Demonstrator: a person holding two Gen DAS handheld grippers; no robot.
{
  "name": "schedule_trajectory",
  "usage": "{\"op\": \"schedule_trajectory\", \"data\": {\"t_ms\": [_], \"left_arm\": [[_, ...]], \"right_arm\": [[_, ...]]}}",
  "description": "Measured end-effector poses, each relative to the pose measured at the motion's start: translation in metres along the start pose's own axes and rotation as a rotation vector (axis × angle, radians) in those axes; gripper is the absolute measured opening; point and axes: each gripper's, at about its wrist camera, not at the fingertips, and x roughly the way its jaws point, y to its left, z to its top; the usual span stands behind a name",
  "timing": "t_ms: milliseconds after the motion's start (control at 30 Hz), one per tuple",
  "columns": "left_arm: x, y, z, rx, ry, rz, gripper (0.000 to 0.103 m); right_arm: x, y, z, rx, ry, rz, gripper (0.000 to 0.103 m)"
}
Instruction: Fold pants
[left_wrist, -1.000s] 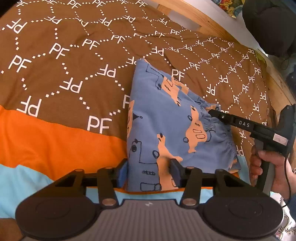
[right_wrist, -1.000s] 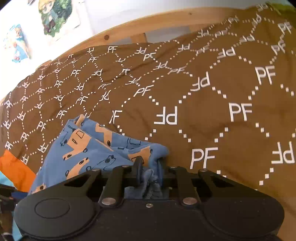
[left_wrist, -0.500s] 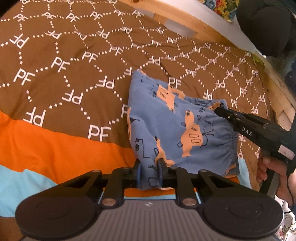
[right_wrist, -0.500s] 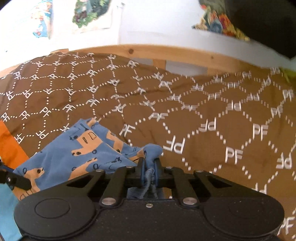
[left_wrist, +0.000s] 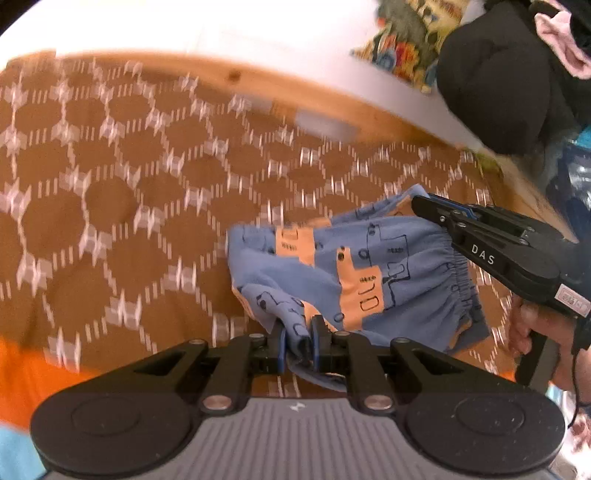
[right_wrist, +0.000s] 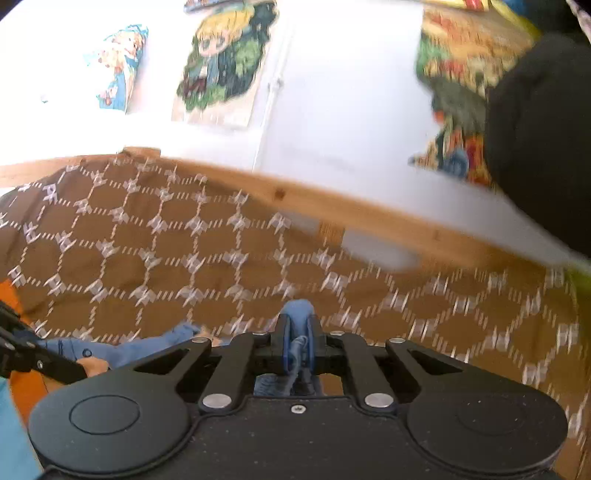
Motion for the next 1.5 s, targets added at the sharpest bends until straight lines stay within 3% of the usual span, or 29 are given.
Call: {"op": "schedule_trajectory", "data": {"t_ms": [233,367,500,667,767,867,900,933,967,1000,1133,1267,1367,1500], "left_arm": [[0.022,-0.019,0.039,0.085,-0.12,0.032,0.014],[0.037,-0.024,0.023,0.114,-0.068,0.045,0.014],[0.034,-0.004,-0.002,0.095,-0.009,0.086,0.014],[0.043,0.034,-0.019,-0.021,0.085,0.106,0.014],[0.049,0.041,-0.019,-0.029,0.09,0.1,0.014],[0.052,0.043,-0.02,-0.033,0.094,0.098,0.014],[0.054,0.042,-0.021,-0.037,0.095,0.097,0.014],[0.054,0.044,-0.023,-0.043,0.097,0.096,0.014],[0.055,0.044,-0.024,-0.049,0.099,0.097,0.014],[0.055,0.044,-0.024,-0.052,0.099,0.098,0.014],[0.051,0.038,-0.025,-0.042,0.087,0.112,0.014],[0.049,0.034,-0.026,-0.053,0.075,0.097,0.014],[0.05,0.029,-0.027,-0.037,0.078,0.103,0.014],[0.054,0.028,-0.031,-0.016,0.082,0.118,0.014]], "right_arm": [[0.03,-0.029,0.039,-0.055,-0.079,-0.057,0.009],[0.043,-0.047,0.019,0.057,-0.004,-0.024,0.01],[0.044,-0.048,-0.021,0.143,0.102,0.03,0.014],[0.049,-0.061,-0.065,0.335,0.228,0.033,0.043],[0.056,-0.074,-0.085,0.482,0.285,0.066,0.049],[0.059,-0.082,-0.099,0.621,0.278,0.144,0.063],[0.061,-0.084,-0.101,0.652,0.281,0.175,0.063],[0.064,-0.083,-0.103,0.667,0.291,0.182,0.052],[0.066,-0.081,-0.102,0.656,0.303,0.176,0.016],[0.069,-0.074,-0.099,0.606,0.325,0.15,0.005],[0.057,-0.043,-0.075,0.316,0.282,0.07,0.004],[0.045,-0.025,-0.041,0.137,0.193,0.033,0.004],[0.043,-0.02,-0.027,0.084,0.188,0.021,0.004],[0.055,-0.018,-0.043,0.073,0.232,-0.012,0.004]]}}
